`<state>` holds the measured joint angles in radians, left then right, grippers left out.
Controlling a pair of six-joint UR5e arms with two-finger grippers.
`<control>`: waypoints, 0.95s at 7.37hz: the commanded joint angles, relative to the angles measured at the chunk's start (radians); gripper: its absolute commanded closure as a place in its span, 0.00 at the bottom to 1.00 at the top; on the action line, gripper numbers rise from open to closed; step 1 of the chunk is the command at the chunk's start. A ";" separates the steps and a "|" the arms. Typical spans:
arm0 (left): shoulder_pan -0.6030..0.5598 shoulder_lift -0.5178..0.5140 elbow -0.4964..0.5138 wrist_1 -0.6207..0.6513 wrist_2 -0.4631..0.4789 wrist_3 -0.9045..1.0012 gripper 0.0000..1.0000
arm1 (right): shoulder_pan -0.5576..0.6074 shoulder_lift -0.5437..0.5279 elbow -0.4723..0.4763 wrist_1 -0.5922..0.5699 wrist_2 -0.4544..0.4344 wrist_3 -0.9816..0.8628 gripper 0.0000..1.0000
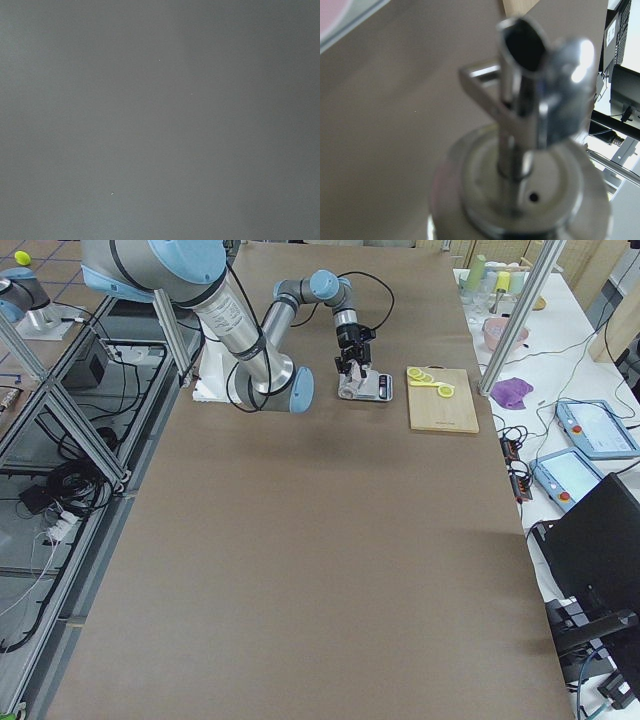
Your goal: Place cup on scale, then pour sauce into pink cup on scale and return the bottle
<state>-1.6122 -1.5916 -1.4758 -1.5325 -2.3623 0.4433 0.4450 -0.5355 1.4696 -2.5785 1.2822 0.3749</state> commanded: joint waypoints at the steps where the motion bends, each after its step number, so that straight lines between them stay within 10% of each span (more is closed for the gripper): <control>1: 0.000 0.002 0.000 0.000 0.000 0.000 0.02 | -0.008 0.009 0.000 -0.025 0.000 0.016 1.00; 7: 0.000 0.004 0.006 0.000 0.000 0.002 0.02 | -0.017 0.063 -0.086 -0.051 0.002 0.039 1.00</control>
<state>-1.6122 -1.5878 -1.4734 -1.5324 -2.3623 0.4436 0.4281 -0.4770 1.3986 -2.6290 1.2837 0.4110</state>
